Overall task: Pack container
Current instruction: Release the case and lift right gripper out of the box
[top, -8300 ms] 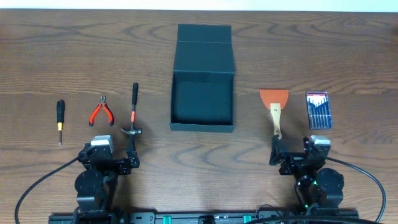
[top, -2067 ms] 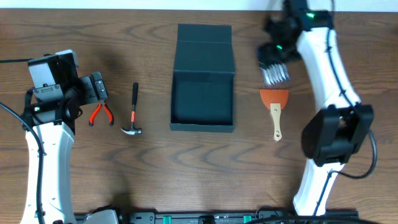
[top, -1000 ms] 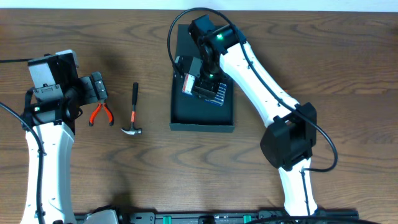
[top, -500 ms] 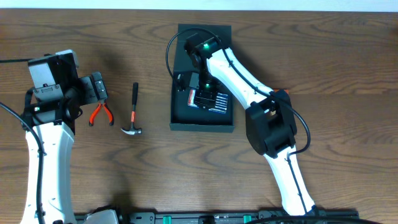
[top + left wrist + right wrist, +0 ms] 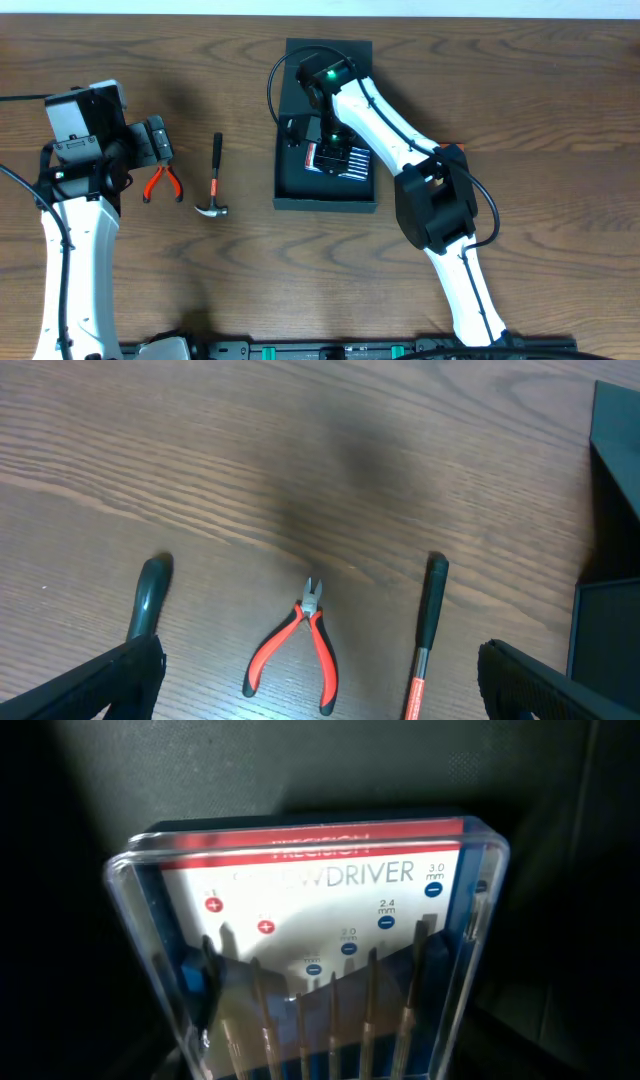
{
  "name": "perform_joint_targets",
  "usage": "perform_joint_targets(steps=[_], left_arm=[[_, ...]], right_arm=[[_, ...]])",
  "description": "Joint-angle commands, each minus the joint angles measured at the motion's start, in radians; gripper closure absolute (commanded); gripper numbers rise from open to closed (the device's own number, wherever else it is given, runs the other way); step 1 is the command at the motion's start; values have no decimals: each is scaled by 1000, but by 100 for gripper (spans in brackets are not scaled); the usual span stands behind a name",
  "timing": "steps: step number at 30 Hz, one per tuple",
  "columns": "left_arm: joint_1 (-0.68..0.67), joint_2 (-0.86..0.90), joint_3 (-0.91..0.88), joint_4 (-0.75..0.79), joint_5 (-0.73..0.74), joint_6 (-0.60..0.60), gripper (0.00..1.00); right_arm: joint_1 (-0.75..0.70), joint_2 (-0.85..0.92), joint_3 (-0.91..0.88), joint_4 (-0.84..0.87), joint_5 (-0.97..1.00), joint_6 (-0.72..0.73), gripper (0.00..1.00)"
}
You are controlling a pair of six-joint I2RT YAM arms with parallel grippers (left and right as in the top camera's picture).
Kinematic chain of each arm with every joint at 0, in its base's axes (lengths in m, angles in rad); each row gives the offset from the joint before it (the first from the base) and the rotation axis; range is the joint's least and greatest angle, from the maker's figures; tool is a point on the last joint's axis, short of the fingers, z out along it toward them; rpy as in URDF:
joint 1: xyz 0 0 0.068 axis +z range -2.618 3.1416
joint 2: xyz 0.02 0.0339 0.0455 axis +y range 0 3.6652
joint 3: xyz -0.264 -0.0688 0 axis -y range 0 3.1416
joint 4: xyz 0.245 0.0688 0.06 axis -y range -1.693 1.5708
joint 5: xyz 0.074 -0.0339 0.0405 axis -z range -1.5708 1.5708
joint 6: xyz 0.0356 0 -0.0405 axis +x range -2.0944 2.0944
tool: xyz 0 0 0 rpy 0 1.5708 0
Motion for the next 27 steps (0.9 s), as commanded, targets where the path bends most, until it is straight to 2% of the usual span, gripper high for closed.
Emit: perform_joint_targets(steps=[1, 7, 14, 18, 21, 24, 27], left_arm=[[3, 10, 16, -3, 6, 6, 2], [3, 10, 16, -3, 6, 6, 2], [3, 10, 16, -3, 6, 6, 2], [3, 10, 16, -3, 6, 6, 2], [3, 10, 16, -3, 6, 6, 2], [3, 10, 16, -3, 6, 6, 2], [3, 10, 16, -3, 6, 6, 2]], right_arm=[[20, -86, 4, 4, 9, 16, 1], [22, -228, 4, 8, 18, 34, 1], [-51, -443, 4, 15, 205, 132, 1], [-195, -574, 3, 58, 166, 234, 1], [-376, -646, 3, 108, 101, 356, 1], [-571, -662, 3, 137, -22, 505, 1], [-718, -636, -22, 100, -75, 661, 6]])
